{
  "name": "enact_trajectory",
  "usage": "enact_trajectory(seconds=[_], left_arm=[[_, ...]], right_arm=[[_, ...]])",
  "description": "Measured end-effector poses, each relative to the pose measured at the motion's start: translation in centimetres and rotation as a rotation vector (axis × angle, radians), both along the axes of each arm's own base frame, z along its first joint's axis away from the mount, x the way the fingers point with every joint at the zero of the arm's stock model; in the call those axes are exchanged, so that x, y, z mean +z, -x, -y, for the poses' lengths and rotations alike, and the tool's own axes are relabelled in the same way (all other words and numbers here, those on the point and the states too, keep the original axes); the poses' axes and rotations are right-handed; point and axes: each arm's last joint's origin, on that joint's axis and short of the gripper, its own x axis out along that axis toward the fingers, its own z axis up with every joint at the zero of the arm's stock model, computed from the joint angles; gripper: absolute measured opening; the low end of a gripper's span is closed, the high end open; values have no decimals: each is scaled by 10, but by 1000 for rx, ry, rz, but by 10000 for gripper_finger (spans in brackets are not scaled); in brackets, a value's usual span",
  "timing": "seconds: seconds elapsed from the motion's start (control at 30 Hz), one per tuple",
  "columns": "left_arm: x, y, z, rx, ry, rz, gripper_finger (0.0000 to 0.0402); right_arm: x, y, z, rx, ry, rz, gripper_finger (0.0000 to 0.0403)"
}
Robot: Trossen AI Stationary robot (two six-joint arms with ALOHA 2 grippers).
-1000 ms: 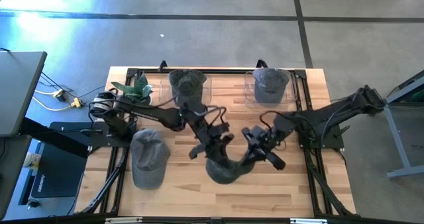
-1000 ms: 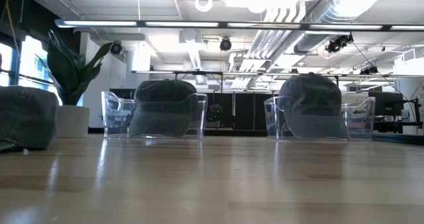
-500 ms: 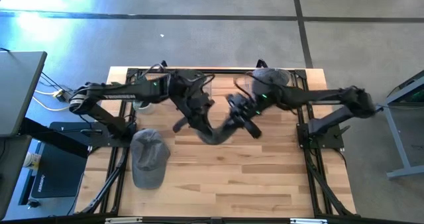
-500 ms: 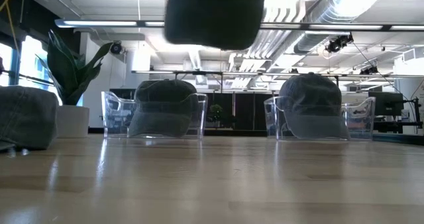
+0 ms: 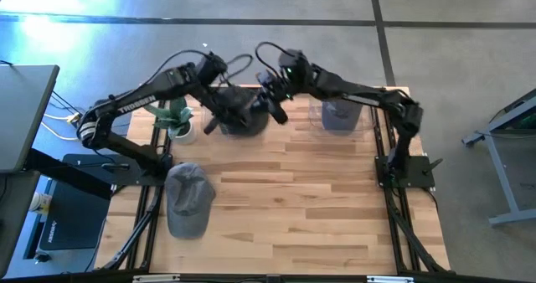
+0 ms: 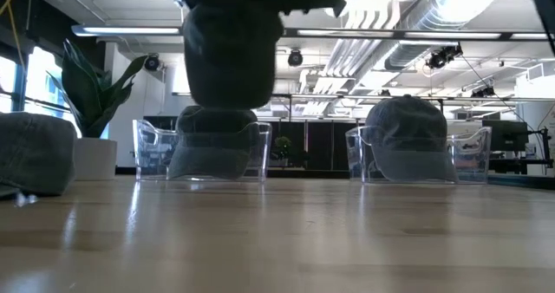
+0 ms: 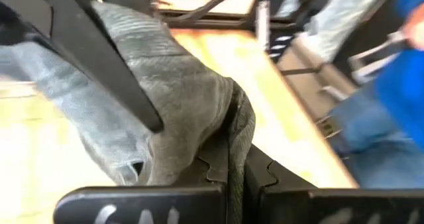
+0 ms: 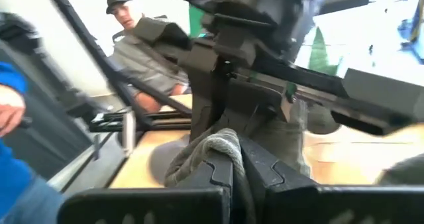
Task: Pick & Place hat
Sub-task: Put the black cap into the left transparent bin
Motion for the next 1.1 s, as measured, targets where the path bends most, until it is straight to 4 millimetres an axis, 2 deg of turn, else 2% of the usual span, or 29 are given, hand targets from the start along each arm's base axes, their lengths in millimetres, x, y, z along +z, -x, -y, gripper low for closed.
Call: enact_trajectory(seconds=[0.2,0.37,0.53,0.7,0.9,1.1], left_arm=[[-5,24,-35,87,-94,-9,0],[-7,36,-47,119,-110,-18,0],[-11,40,-46,103,-96,-53,0],[-16,43,-45,89,-156,-94,0],[-38,43,-47,107,-155,-146,0],[-57,43,-45,125,-61,-179,0]], right_arm=[[-10,-22,32,-54,4,2,7],[-21,-32,45,-75,-22,-12,3],[-26,-33,44,-70,-29,-25,9],[-30,-34,44,-68,-5,-30,5],[-44,-39,47,-94,-21,-77,8],[-55,-42,45,-111,-66,-140,4]])
